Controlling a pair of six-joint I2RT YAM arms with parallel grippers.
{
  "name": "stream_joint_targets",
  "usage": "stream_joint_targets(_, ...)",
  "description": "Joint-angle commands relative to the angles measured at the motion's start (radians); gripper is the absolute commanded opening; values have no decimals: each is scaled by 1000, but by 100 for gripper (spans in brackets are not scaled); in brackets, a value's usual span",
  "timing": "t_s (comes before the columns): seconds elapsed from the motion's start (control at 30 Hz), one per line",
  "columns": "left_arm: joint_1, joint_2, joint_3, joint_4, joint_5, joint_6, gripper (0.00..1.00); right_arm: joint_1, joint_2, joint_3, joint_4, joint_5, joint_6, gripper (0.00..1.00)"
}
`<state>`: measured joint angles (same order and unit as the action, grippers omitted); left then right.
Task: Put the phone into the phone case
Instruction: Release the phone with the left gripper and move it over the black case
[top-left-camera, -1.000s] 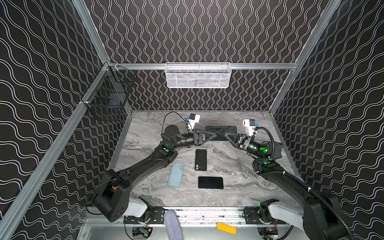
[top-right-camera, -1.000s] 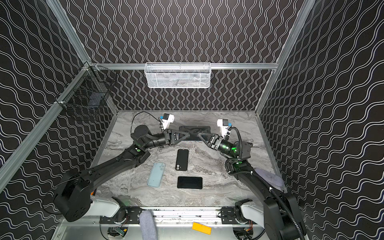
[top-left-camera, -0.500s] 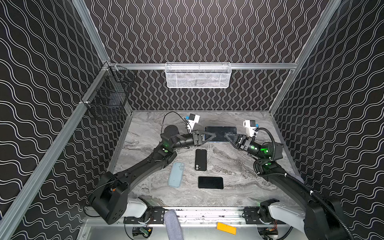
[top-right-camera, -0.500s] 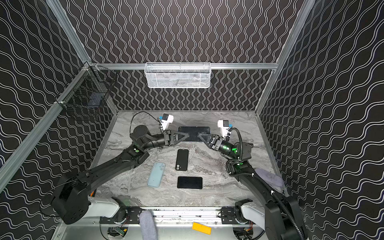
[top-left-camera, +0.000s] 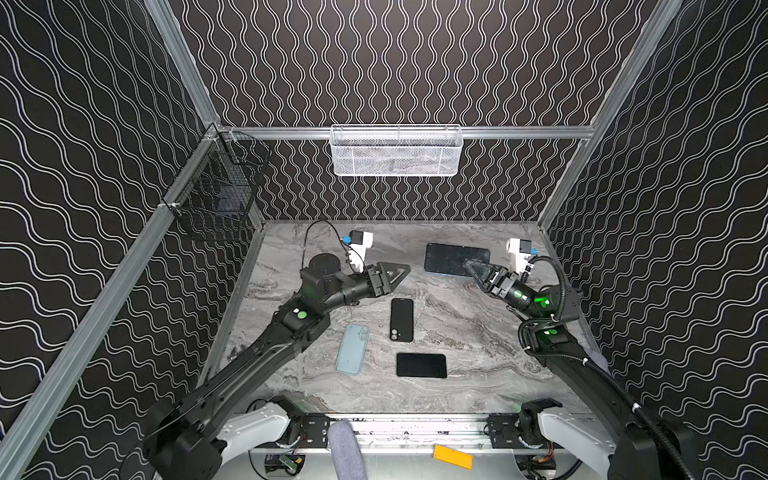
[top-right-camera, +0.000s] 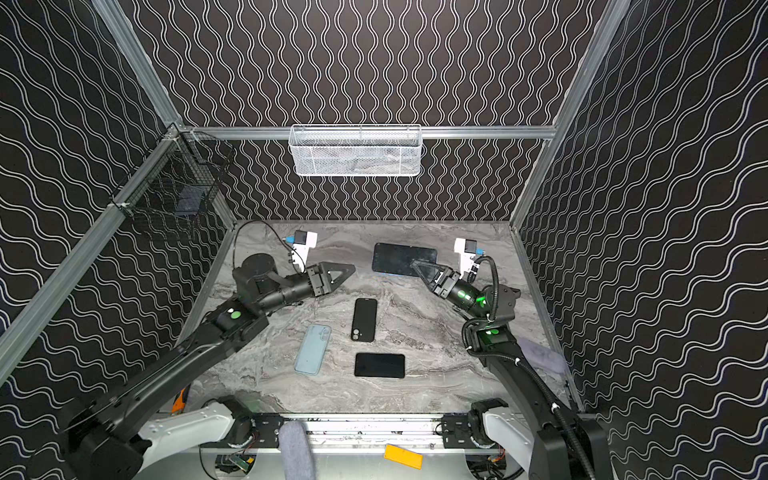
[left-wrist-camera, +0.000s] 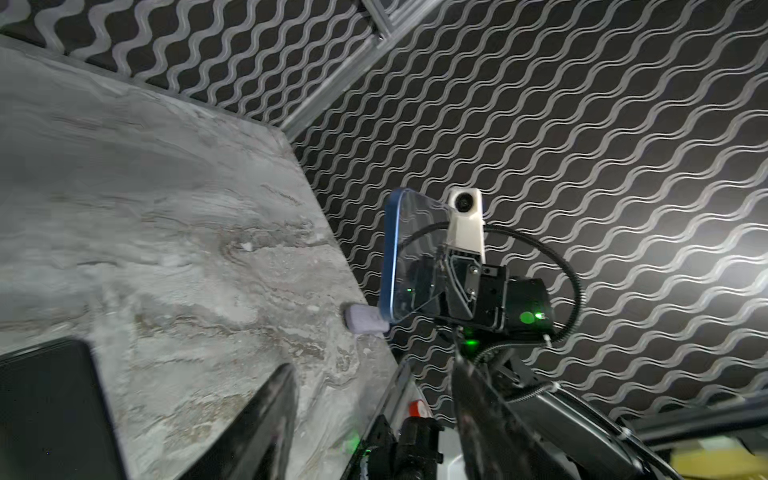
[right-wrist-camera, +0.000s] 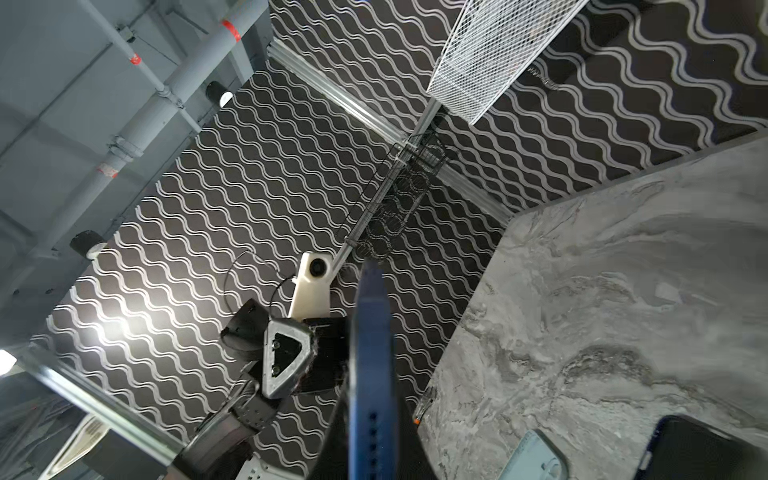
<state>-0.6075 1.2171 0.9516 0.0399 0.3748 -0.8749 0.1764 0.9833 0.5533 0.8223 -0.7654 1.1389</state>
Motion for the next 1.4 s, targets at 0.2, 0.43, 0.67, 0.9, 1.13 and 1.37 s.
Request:
stream_joint_targets(0.2, -124, 70, 41, -598, -446, 116, 40, -8, -149, 44, -474, 188, -363, 0)
stream_joint_targets(0.43, -231, 274, -24, -526, -489, 29, 34, -29, -202, 48, -685, 302, -430, 0)
stream_joint_targets(0.67, -238, 538, 63, -468, -455, 58, 37, -41, -283, 5, -759, 315, -455, 0)
stream_joint_targets(0.9, -237, 715, 212, -527, -536, 110, 36, -45, -324, -11, -782, 310, -458, 0)
stream_joint_targets(1.13, -200, 825, 308, -574, -562, 138, 35, -48, -341, -15, -776, 299, -452, 0)
stream_joint_targets(1.37, -181, 844, 318, -579, -589, 144, 33, -49, -345, -16, -779, 296, -455, 0)
